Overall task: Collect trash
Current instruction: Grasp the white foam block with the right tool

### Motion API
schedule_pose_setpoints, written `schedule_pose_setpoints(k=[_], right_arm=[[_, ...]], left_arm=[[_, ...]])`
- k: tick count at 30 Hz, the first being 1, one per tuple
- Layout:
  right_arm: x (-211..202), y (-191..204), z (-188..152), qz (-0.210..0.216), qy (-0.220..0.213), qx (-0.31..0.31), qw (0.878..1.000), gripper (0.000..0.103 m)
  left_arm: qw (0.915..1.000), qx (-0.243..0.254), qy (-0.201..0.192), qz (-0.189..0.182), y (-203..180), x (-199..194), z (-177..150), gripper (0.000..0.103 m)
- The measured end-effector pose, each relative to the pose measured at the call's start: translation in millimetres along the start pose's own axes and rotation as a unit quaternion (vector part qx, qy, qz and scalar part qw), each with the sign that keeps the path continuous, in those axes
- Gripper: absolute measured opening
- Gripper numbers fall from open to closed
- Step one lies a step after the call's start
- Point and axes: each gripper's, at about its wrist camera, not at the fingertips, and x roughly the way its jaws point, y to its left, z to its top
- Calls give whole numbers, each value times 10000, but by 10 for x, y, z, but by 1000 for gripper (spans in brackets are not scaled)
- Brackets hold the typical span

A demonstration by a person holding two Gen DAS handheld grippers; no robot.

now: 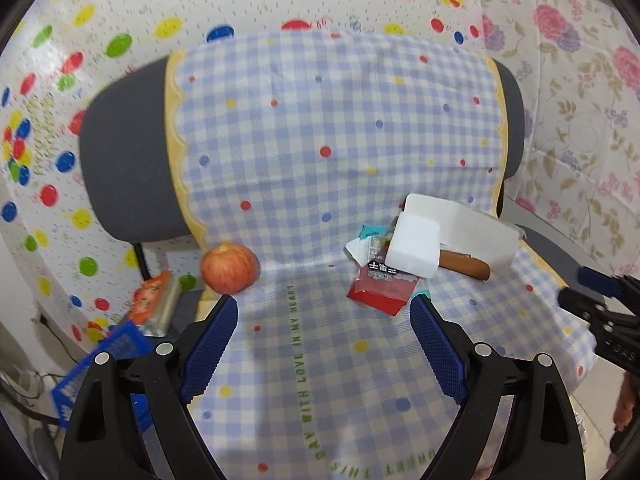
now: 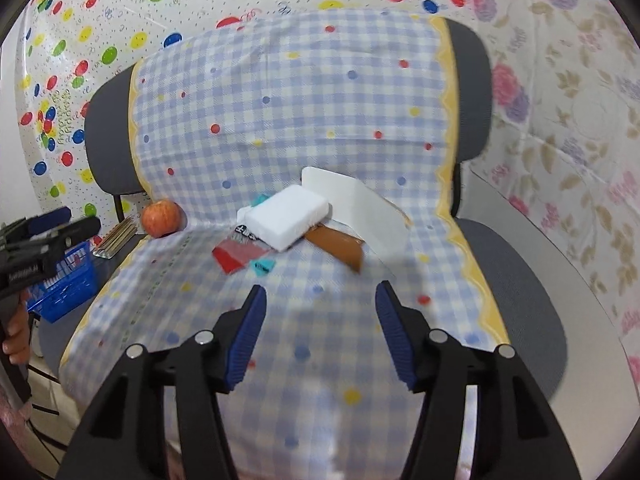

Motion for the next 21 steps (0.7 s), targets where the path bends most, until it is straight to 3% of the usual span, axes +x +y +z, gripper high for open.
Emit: schedule_pose_setpoints(k=[8, 11, 19, 20, 21], right_arm=[[976, 194, 251, 286, 307, -152, 9990, 62], [1294, 207, 324, 329, 499, -67, 9982, 62], [1773, 295, 434, 328, 814, -163, 9960, 62], [1791, 305, 438, 340, 811, -184, 9960, 59], [1791, 310, 437, 337, 800, -200, 9960, 40]], left_arm=[[9987, -190, 460, 142, 131, 674, -12, 89], [9985, -140, 453, 256, 178, 806, 103, 89], [9986, -110, 503, 145, 236, 1047, 258, 89], [9984, -109, 528, 154, 229, 1062, 243, 89], [9984, -92, 542, 151, 217, 1071, 228, 89]])
